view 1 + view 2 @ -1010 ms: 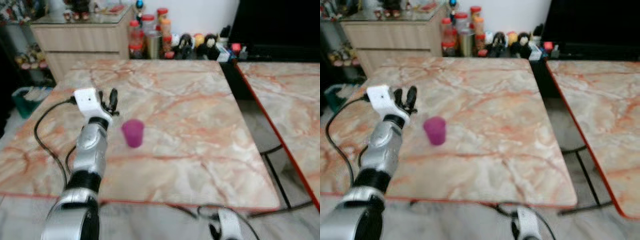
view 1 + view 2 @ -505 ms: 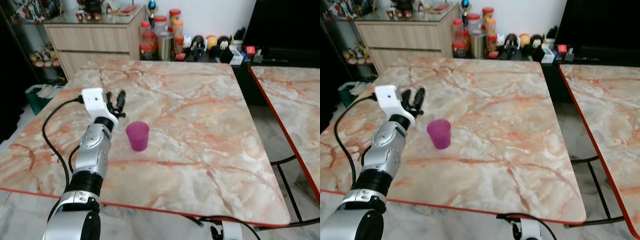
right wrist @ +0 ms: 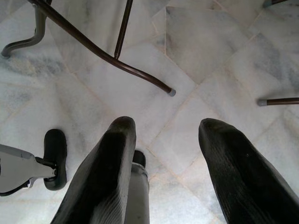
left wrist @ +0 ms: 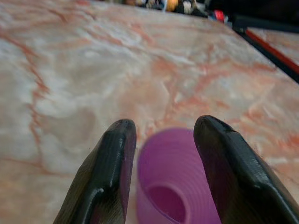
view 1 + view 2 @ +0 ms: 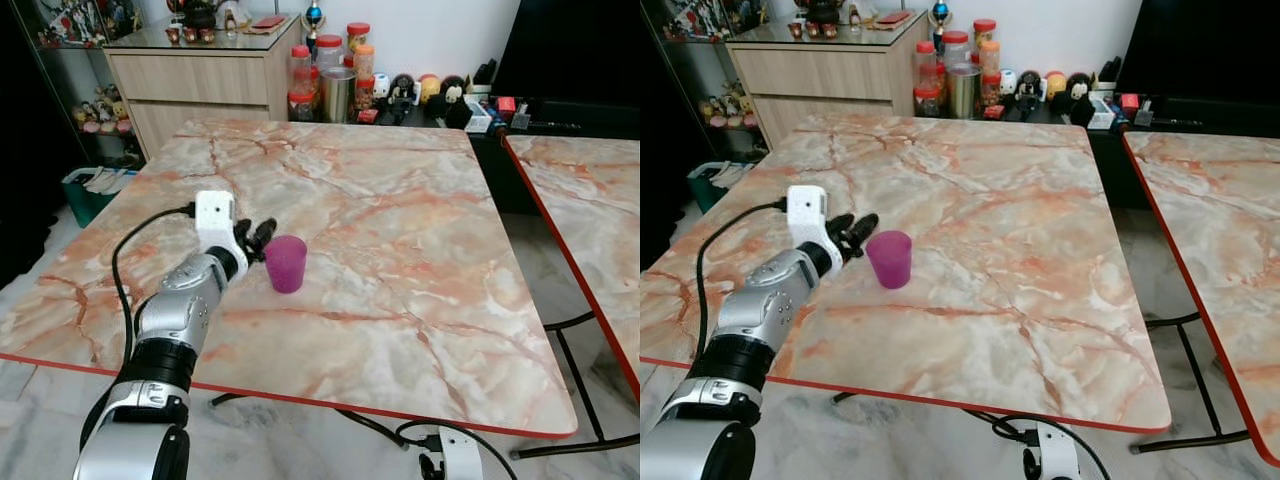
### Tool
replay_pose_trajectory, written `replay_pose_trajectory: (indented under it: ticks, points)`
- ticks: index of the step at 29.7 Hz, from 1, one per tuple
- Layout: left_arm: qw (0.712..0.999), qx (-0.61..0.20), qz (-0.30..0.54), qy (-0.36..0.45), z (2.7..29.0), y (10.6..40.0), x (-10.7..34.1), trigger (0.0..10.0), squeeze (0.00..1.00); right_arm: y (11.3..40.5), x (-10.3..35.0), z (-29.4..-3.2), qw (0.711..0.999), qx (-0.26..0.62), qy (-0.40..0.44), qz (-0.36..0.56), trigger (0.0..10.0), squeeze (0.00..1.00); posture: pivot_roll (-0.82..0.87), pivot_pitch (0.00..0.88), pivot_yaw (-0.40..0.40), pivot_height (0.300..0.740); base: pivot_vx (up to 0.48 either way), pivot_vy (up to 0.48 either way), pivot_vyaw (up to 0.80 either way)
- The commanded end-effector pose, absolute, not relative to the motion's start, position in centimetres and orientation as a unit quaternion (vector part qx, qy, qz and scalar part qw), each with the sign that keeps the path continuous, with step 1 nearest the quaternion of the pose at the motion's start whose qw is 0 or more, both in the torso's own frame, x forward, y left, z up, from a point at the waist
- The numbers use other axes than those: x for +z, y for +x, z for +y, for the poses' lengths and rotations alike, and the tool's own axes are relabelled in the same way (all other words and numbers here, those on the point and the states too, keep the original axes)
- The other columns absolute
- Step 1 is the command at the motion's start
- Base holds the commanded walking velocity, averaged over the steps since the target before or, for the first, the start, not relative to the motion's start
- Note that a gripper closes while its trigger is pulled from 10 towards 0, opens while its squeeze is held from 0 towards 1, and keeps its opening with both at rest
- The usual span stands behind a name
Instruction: Setting the table
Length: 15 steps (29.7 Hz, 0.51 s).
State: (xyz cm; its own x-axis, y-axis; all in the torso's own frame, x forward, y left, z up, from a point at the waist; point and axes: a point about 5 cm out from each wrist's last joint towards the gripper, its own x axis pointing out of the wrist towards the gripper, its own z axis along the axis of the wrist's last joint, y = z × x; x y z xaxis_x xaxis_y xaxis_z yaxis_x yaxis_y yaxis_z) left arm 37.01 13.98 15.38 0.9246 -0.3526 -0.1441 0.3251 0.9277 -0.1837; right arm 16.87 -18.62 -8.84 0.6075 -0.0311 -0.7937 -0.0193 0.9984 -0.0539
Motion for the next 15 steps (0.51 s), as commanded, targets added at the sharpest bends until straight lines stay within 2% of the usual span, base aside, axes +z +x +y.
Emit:
replay_pose_trajectory:
  ticks: [1,15]
  points:
    - [0.977,-0.175,0.099,-0.064,13.80,37.16,15.66,10.0,0.00,17.12,-8.74,-18.54,0.898,-0.007,-0.024,0.439,10.0,0.00,0.01,0.000,0.011,0.719,0.000,0.000,0.00]
    - [0.979,-0.157,0.119,-0.048,14.49,37.17,16.29,10.0,0.00,16.78,-8.89,-18.58,0.896,-0.008,-0.024,0.444,10.0,0.00,0.01,0.000,0.011,0.719,0.000,0.000,0.00]
